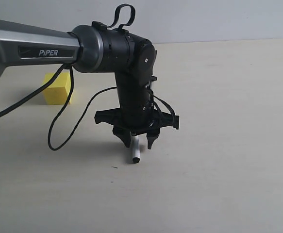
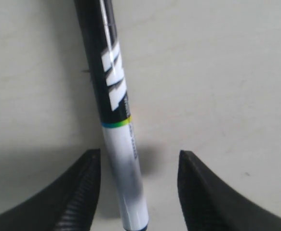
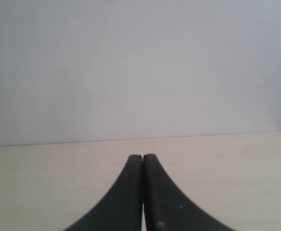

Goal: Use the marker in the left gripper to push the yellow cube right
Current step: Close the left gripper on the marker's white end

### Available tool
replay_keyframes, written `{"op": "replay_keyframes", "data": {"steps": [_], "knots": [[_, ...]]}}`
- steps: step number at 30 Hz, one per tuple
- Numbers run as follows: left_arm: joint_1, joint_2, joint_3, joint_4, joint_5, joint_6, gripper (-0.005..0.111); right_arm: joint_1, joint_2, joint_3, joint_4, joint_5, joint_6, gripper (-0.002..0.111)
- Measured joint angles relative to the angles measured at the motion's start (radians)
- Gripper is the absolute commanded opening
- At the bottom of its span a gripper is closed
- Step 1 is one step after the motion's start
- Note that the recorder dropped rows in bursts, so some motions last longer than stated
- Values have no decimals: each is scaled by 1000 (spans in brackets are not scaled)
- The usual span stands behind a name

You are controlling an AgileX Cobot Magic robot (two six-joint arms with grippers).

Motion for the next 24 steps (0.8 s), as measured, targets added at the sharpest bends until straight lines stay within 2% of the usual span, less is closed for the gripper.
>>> {"op": "replay_keyframes", "data": {"steps": [24], "knots": [[0, 13, 0, 9, -3, -26, 49, 0, 0, 0, 0, 0, 0, 0]]}}
